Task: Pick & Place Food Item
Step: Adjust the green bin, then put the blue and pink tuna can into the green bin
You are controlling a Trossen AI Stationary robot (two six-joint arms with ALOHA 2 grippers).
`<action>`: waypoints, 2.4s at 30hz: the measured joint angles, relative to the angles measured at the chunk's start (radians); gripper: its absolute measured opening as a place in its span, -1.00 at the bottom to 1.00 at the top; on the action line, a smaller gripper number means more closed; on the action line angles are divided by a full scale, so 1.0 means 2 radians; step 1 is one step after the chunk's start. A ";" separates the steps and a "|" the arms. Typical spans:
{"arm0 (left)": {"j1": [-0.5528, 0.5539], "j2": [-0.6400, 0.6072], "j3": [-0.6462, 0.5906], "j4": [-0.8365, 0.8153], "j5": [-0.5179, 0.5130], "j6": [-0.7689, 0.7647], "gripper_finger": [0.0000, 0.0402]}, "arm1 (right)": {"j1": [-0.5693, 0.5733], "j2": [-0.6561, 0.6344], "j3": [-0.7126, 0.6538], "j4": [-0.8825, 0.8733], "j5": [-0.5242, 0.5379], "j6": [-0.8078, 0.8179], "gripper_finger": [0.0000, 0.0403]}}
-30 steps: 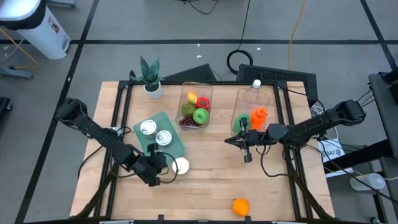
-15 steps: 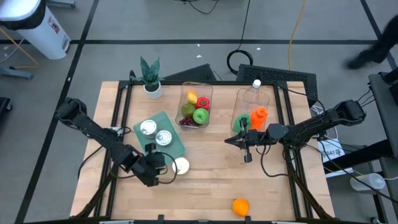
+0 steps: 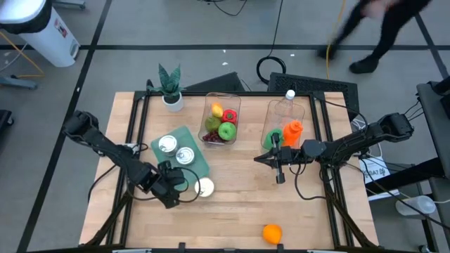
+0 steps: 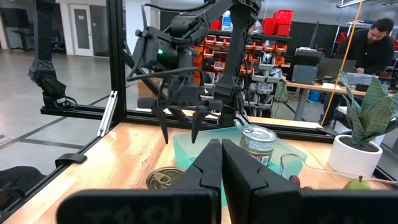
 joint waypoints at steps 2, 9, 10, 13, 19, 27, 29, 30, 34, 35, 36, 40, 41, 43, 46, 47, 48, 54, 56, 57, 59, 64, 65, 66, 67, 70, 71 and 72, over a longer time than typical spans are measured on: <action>0.000 0.006 0.000 -0.003 0.001 -0.002 0.45 | 0.000 0.000 0.000 0.000 0.000 0.001 -0.99; 0.010 0.030 0.000 -0.031 0.004 0.012 0.31 | 0.000 0.000 0.000 0.000 0.000 0.001 -0.99; 0.013 0.033 0.000 -0.030 0.004 0.016 0.27 | 0.000 0.000 0.000 0.000 0.000 0.001 -0.99; 0.023 0.036 0.000 -0.028 0.020 0.026 0.15 | 0.000 0.000 0.000 0.000 0.000 0.001 -0.99; 0.026 0.036 0.000 -0.047 0.078 0.034 -0.31 | 0.000 0.000 0.000 0.000 0.000 0.001 -0.99; 0.008 0.036 0.000 -0.104 0.101 -0.004 -0.70 | 0.000 0.000 0.000 0.000 0.000 0.001 -0.99; 0.001 0.036 0.000 -0.117 0.107 -0.008 -0.68 | 0.000 0.000 0.000 0.000 0.000 0.001 -0.99; -0.003 0.036 0.000 -0.122 0.109 -0.011 -0.68 | 0.000 0.000 0.000 0.000 0.000 0.001 -0.99; -0.021 0.036 0.000 -0.130 0.119 -0.021 -0.68 | 0.000 0.000 0.000 0.000 0.000 0.001 -0.99; -0.026 0.036 0.000 -0.133 0.124 -0.024 -0.68 | 0.000 0.000 0.000 0.000 0.000 0.001 -0.99; -0.032 0.036 0.000 -0.134 0.129 -0.027 -0.68 | 0.000 0.000 0.000 0.000 0.000 0.001 -0.99; -0.049 0.036 0.000 -0.131 0.133 -0.037 -0.68 | 0.000 0.000 0.000 0.000 0.000 0.001 -0.99; -0.052 0.036 0.000 -0.131 0.133 -0.039 -0.68 | 0.000 0.000 0.000 0.000 0.000 0.001 -0.99; -0.059 0.036 0.000 -0.131 0.131 -0.045 -0.67 | 0.000 0.000 0.000 0.000 0.000 0.001 -0.99; -0.070 0.032 0.000 -0.125 0.133 -0.057 -0.63 | 0.000 0.000 0.000 0.000 0.000 0.001 -0.99; -0.072 0.030 0.000 -0.120 0.133 -0.057 -0.59 | 0.000 0.000 0.000 0.000 0.000 0.001 -0.99; -0.074 0.028 0.000 -0.113 0.135 -0.057 -0.55 | 0.000 0.000 0.000 0.000 0.000 0.001 -0.99; -0.080 0.020 0.000 -0.100 0.147 -0.073 -0.20 | 0.000 0.000 0.000 0.000 0.000 0.001 -0.99; -0.080 0.020 0.000 -0.100 0.148 -0.070 -0.08 | 0.000 0.000 0.000 0.000 0.000 0.001 -0.99; -0.080 0.020 0.000 -0.100 0.148 -0.067 -0.03 | 0.000 0.000 0.000 0.000 0.000 0.001 -0.99; -0.080 0.020 0.000 -0.100 0.148 -0.052 0.07 | 0.000 0.000 0.000 0.000 0.000 0.001 -0.99; -0.079 0.020 0.019 -0.101 0.128 -0.007 0.24 | 0.000 0.000 0.000 -0.004 0.000 0.001 -0.99; -0.080 0.020 0.028 -0.101 0.124 0.001 0.26 | 0.000 0.000 0.000 -0.005 0.000 0.001 -0.99; -0.080 0.020 0.038 -0.103 0.118 0.009 0.27 | 0.000 0.000 0.000 -0.005 0.000 0.002 -0.99; -0.080 0.020 0.048 -0.105 0.113 0.017 0.27 | 0.000 0.000 0.000 -0.005 0.000 0.001 -0.99; -0.080 0.020 0.086 -0.107 0.083 0.044 0.26 | 0.000 0.000 0.000 -0.005 0.000 0.002 -0.99; -0.080 0.020 0.098 -0.109 0.065 0.051 0.25 | 0.000 0.000 0.000 -0.005 0.000 0.002 -0.99; -0.080 0.020 0.110 -0.109 0.041 0.060 0.24 | 0.000 0.000 0.000 -0.005 0.000 0.002 -0.99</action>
